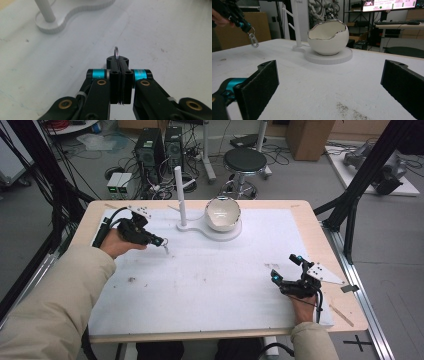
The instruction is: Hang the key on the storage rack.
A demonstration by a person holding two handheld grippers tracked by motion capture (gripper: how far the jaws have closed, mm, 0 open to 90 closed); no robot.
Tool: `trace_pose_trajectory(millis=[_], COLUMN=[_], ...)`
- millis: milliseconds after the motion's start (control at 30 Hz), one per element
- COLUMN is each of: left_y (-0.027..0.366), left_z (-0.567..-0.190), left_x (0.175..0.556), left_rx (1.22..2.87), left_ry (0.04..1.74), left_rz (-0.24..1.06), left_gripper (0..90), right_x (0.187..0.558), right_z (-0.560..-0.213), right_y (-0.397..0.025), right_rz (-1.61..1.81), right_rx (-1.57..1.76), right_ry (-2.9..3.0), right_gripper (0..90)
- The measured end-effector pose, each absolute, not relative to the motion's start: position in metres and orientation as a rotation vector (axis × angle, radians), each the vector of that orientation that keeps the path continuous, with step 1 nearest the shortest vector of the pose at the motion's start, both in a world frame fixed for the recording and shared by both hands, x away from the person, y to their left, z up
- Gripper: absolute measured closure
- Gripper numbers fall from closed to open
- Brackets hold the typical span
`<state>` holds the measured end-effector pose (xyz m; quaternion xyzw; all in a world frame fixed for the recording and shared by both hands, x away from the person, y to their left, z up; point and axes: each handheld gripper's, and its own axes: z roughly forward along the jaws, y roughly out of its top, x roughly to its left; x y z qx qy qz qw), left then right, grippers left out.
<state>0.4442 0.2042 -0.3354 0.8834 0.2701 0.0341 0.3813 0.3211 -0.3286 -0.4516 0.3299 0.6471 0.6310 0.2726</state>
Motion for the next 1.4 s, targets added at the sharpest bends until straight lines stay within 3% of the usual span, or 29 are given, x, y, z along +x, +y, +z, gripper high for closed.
trace_pose_trajectory(millis=[500, 800, 1400], left_y=[0.194, 0.180, 0.169], left_z=[-0.283, -0.270, -0.280], left_x=[0.478, 0.498, 0.521], left_rx=[2.082, 2.077, 2.095], left_ry=[0.669, 0.632, 0.676], left_rz=[0.128, 0.130, 0.138], left_gripper=[88.6, 88.6, 88.5], right_x=[0.321, 0.321, 0.321], right_z=[-0.452, -0.452, -0.451], right_y=[-0.329, -0.329, -0.329], right_rz=[1.694, 1.693, 1.697], right_rx=[0.884, 0.884, 0.886], right_ry=[1.746, 1.745, 1.744], right_gripper=[0.5, 0.5, 0.5])
